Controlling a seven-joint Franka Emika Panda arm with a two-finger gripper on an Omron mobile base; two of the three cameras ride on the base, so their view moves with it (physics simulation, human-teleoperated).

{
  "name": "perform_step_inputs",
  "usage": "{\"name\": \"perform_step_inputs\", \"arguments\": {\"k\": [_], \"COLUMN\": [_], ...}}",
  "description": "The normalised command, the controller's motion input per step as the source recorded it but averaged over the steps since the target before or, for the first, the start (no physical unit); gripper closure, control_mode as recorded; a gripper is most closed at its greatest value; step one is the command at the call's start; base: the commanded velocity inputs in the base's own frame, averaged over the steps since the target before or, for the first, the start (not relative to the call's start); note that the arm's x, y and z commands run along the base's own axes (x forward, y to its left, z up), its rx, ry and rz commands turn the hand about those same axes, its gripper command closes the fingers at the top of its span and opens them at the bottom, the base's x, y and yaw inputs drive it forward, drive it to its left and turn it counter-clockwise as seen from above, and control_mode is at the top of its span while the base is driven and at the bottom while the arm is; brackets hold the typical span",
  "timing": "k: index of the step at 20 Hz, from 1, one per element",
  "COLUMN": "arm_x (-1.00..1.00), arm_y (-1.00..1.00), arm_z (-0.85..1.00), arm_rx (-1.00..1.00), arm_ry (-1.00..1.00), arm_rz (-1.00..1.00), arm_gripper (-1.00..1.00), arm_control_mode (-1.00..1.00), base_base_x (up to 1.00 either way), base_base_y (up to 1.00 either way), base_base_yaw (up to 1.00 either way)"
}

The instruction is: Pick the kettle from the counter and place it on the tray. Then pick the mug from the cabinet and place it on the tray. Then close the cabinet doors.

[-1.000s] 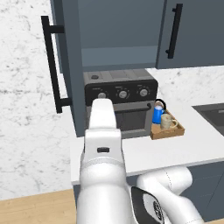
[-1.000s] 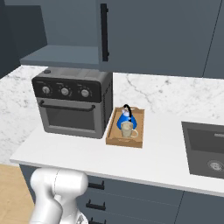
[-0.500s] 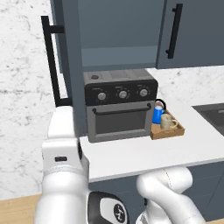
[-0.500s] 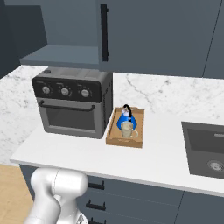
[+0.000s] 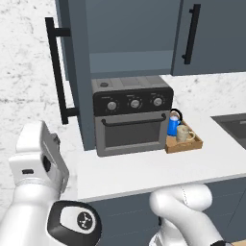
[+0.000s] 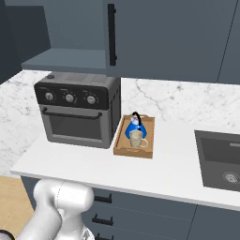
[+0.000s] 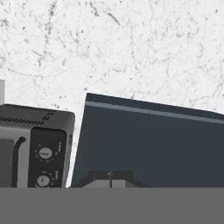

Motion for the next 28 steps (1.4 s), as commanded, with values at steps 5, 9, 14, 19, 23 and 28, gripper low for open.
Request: {"name": "perform_step_inputs", "arguments": {"k": [5, 9, 14, 19, 23, 28], "arm_x": [0.71, 0.69, 0.46, 0.40, 0.05, -0.01], "arm_y": [0.26, 0.32, 0.17, 0.14, 0.00, -0.18], "arm_z": [-0.10, -0.21, -0.02, 0.00, 0.11, 0.33], "arm_rx": [-0.02, -0.03, -0.01, -0.02, -0.03, 0.00], "arm_ry": [0.00, -0.01, -0.07, -0.03, 0.00, 0.00], "arm_rz": [-0.09, -0.09, -0.06, -0.08, -0.24, -0.27], "arm_gripper": [1.00, 1.00, 1.00, 1.00, 1.00, 1.00], "arm_control_mode": [-1.00, -1.00, -1.00, -1.00, -1.00, -1.00], "base_base_x": [0.00, 0.00, 0.00, 0.00, 0.00, 0.00], "base_base_y": [0.00, 0.00, 0.00, 0.00, 0.00, 0.00], "base_base_yaw": [0.00, 0.00, 0.00, 0.00, 0.00, 0.00]}}
